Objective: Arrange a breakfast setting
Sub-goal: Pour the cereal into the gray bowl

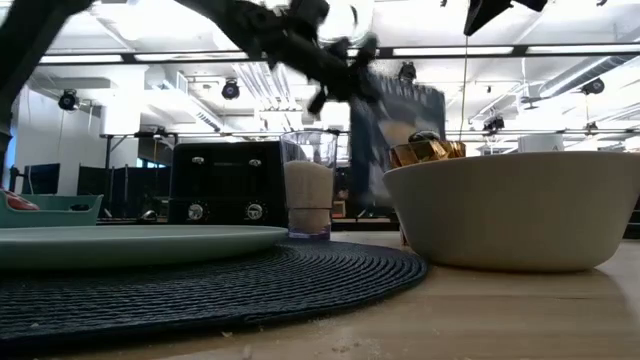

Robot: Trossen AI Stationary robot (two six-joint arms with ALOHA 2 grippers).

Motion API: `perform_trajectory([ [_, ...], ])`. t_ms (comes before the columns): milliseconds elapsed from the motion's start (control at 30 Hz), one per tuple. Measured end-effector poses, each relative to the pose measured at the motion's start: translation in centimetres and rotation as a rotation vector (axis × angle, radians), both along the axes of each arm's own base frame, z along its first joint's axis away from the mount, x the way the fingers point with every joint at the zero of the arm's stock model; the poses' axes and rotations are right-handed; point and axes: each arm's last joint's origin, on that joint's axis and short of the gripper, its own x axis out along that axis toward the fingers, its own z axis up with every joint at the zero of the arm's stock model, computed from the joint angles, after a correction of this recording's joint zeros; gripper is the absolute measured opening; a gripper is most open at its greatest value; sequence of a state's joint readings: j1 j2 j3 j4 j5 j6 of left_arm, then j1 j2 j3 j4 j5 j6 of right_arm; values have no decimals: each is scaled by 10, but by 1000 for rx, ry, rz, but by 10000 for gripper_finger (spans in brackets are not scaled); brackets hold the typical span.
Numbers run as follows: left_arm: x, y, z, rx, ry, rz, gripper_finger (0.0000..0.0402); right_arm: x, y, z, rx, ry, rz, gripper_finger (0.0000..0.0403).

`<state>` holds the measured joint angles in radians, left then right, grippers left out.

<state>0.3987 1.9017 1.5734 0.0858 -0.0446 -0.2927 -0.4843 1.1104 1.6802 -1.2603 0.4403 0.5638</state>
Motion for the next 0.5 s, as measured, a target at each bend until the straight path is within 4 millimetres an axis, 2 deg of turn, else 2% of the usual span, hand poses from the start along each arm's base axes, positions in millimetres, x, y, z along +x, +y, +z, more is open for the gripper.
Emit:
perform_trajectory([
  [100, -16, 1, 31, 58, -72, -32, 1, -3, 1, 2, -25, 13, 29, 9],
  [233, -38, -1, 61, 117, -109, -71, 1, -7, 5, 7, -83, 49, 131, 9],
  [500, -92, -20, 131, 290, -247, -151, 1, -14, 16, 31, -202, -154, 421, 9],
])
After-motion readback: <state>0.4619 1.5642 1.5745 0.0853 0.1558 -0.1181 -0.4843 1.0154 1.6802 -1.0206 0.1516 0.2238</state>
